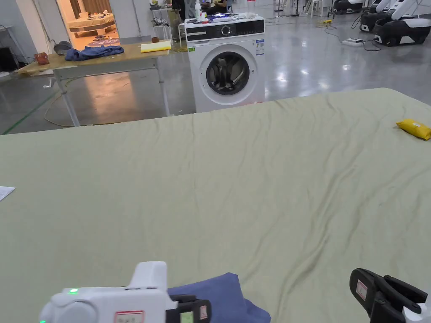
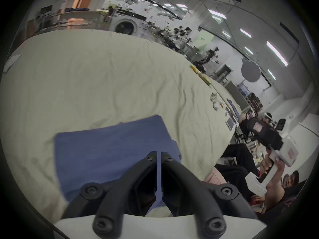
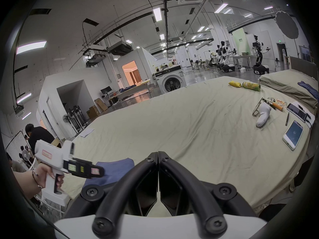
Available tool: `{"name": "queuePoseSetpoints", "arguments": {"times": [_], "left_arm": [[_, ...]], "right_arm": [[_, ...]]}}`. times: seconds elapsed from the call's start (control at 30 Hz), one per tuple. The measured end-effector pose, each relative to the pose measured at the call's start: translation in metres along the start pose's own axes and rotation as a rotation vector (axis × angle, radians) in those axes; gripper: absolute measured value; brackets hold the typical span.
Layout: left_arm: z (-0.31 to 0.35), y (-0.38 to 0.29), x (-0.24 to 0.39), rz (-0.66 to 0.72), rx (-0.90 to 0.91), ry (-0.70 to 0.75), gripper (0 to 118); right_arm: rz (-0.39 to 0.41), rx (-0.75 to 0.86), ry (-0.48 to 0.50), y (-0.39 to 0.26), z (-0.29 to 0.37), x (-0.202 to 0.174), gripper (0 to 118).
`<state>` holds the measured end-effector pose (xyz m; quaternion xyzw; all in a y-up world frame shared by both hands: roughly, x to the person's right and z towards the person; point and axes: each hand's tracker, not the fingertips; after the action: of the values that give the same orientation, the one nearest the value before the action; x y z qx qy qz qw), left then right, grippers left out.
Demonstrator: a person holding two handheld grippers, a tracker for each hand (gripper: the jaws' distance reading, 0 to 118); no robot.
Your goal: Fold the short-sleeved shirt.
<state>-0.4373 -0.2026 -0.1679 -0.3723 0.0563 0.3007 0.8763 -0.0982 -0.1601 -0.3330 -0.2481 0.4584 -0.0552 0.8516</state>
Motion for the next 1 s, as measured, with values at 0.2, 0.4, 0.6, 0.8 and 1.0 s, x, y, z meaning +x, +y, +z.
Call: {"name": "queuePoseSetpoints", "arguments": {"times": [0.2, 0.4, 0.6, 0.8, 1.0], "left_arm": [[-0.113, -0.019, 0.015, -0.056, -0.174, 0.012, 1], [-0.114, -0.031, 0.025, 0.213, -0.096, -0.23, 1], [0.026, -0.026, 0.044, -0.074, 0.389, -0.054, 1], [0.144, -0.043, 0.046, -0.327, 0.853, 0.423, 1], [0.149, -0.082, 0.021, -0.342, 1.015, 0.743, 1]], "right_arm": [[0.003, -0.012, -0.011, -0.004, 0.001, -0.002, 0], [-0.013, -0.047, 0.005, -0.009, -0.002, -0.01, 0], [0.029, -0.015, 0.051, 0.004, -0.002, -0.025, 0], [0.116, 0.239, 0.019, 0.02, 0.01, -0.049, 0], [0.266, 0.5, -0.146, 0.001, 0.01, -0.063, 0]]}}
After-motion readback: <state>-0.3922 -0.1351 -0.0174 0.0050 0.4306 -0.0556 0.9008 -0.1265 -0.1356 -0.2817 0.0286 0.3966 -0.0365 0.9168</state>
